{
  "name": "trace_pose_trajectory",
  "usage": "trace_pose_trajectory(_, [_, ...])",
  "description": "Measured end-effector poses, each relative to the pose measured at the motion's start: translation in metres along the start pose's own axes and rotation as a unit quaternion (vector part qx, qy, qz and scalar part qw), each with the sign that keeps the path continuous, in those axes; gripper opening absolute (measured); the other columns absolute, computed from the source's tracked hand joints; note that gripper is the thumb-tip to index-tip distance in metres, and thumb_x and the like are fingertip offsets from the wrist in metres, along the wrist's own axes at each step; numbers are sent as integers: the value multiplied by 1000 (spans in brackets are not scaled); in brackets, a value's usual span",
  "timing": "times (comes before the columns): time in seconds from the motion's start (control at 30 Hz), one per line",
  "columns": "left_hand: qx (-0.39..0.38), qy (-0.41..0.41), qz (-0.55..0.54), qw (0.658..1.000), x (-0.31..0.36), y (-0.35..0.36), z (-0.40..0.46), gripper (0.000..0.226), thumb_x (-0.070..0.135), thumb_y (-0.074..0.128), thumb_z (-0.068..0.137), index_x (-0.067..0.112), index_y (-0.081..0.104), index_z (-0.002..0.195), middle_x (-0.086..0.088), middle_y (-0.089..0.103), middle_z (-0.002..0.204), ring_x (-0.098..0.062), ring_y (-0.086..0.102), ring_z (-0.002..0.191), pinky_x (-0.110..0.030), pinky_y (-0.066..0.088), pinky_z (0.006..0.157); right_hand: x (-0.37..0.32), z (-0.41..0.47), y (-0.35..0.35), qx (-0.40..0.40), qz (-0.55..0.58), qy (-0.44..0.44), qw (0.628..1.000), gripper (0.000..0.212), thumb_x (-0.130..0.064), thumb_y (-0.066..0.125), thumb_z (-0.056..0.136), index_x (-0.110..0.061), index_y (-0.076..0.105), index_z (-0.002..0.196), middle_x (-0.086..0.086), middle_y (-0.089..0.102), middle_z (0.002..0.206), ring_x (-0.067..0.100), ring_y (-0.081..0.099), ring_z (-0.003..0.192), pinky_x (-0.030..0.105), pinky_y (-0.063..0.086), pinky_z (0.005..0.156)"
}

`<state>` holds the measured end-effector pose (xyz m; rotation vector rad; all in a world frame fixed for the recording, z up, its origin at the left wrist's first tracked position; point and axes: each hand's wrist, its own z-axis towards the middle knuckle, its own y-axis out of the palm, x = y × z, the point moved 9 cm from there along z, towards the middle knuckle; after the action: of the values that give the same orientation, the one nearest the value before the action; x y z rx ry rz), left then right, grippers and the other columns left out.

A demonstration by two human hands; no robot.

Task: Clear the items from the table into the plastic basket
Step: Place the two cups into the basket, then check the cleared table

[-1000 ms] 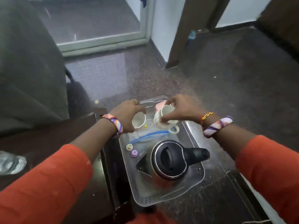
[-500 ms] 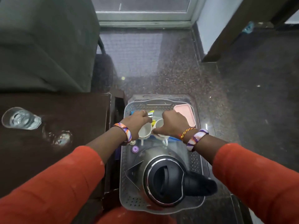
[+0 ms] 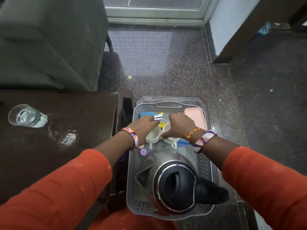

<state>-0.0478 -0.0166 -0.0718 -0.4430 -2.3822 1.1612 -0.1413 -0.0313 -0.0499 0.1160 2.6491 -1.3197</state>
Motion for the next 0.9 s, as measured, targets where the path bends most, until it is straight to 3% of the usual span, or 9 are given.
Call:
trace_pose_trajectory(0.1, [5, -11, -5, 1000, -5, 3, -2, 86, -5, 63, 71, 19, 22, 142, -13, 21, 150, -29, 24, 138, -39, 50, 88, -3, -1, -3, -8, -16, -1, 1000, 57, -38, 79, 65, -5, 55, 105, 15, 63, 112, 32, 58, 105, 31, 41, 70])
trace_pose_trajectory(0.27, [39, -26, -11, 999, -10, -5, -16, 82, -1, 63, 74, 20, 23, 141, -12, 18, 153, -29, 22, 141, -42, 52, 84, -10, -8, -12, 0, -33, -4, 999, 53, -29, 79, 67, -5, 55, 108, 15, 62, 114, 32, 59, 105, 31, 43, 70])
trace_pose_trajectory(0.43, [106, -40, -63, 992, -18, -39, -52, 58, 14, 56, 82, 16, 37, 136, -9, 40, 140, -28, 40, 128, -40, 48, 88, -48, -21, -39, 43, -46, -47, 997, 54, -28, 77, 70, -5, 56, 114, 16, 61, 118, 33, 58, 107, 32, 45, 75])
trace_pose_trajectory(0.57, [145, -53, -88, 984, -41, -63, -95, 44, 15, 50, 86, 19, 48, 130, -9, 55, 125, -29, 55, 113, -37, 48, 85, -104, -38, -61, 69, -53, -92, 992, 50, -24, 73, 75, -6, 56, 118, 17, 60, 122, 34, 58, 110, 38, 51, 86])
trace_pose_trajectory(0.67, [173, -65, -110, 977, -74, -71, -134, 39, 13, 51, 84, 19, 56, 122, -9, 60, 119, -31, 58, 109, -37, 50, 86, -158, -51, -72, 87, -57, -129, 986, 38, -17, 69, 77, -5, 60, 112, 18, 64, 115, 35, 61, 105, 37, 52, 83])
trace_pose_trajectory(0.77, [183, -83, -122, 972, -122, -66, -176, 38, 19, 53, 83, 19, 56, 121, -8, 61, 117, -30, 58, 109, -41, 51, 90, -218, -59, -75, 98, -79, -148, 981, 38, -16, 67, 77, -4, 60, 112, 18, 65, 113, 35, 61, 104, 34, 51, 79])
trace_pose_trajectory(0.9, [190, -108, -138, 966, -204, -46, -240, 44, 19, 57, 83, 18, 52, 127, -6, 59, 124, -24, 56, 115, -33, 46, 97, -307, -58, -60, 109, -78, -155, 979, 40, -20, 69, 75, -6, 61, 111, 17, 64, 112, 33, 60, 103, 34, 51, 82])
